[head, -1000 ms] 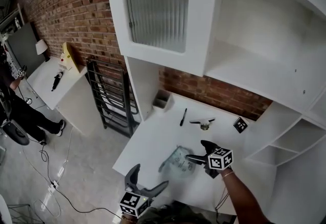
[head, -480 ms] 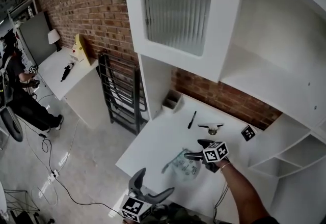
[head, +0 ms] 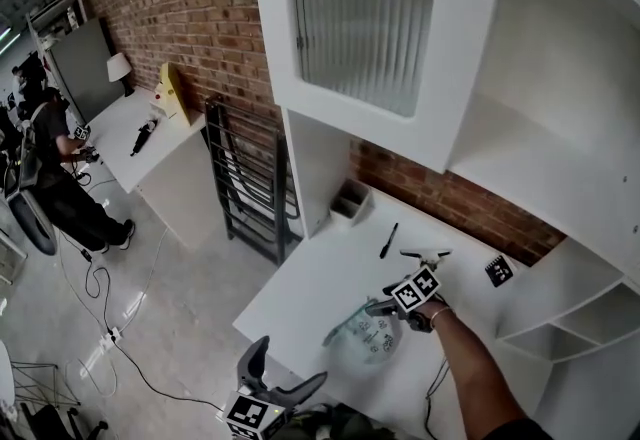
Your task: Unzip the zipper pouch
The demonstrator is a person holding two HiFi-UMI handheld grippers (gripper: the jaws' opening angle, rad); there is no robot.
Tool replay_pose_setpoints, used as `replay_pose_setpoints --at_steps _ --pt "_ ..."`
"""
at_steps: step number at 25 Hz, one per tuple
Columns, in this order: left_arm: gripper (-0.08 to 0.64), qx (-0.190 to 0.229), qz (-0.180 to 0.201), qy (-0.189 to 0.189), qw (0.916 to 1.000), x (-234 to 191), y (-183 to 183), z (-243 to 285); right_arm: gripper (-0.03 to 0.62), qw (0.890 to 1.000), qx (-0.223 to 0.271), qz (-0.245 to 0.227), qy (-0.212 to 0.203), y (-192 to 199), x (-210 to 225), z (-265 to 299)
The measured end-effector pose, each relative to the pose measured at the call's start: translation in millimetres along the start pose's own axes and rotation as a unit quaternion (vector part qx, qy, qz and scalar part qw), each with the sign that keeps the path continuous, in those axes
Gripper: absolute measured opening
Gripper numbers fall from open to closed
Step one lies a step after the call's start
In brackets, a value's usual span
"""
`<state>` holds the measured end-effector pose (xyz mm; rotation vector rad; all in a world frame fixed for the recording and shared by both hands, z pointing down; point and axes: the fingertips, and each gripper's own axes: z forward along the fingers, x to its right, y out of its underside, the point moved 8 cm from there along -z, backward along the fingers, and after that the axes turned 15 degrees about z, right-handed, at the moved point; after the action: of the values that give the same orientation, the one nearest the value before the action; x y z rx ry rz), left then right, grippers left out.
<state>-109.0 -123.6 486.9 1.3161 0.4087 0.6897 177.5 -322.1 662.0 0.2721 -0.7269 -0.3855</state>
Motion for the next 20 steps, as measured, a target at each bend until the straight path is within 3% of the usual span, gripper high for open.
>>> replay_pose_setpoints --at_steps 4,10,13,15,20 --pt "0.566 -0.007 -0.002 -0.003 1.0 3 4 -1 0.326 0.999 -0.049 0.013 -0.015 0 3 10" --pt "0.566 -0.013 -0.009 -0.014 0.9998 2 7 -3 0.24 0.996 -0.087 0.025 -0.003 -4 10 13" --pt "0.566 -0.012 -0.012 -0.02 0.9997 0 8 -4 0.218 0.993 -0.117 0.015 0.004 -4 7 15" --pt "0.566 -0.012 -0.013 -0.022 0.9996 0 8 -4 0.171 0.99 -0.141 0.004 0.008 0 2 19" --pt "0.566 -0.01 -0.014 -0.017 0.9997 -1 9 -3 0.114 0.989 -0.147 0.001 0.017 4 0 20"
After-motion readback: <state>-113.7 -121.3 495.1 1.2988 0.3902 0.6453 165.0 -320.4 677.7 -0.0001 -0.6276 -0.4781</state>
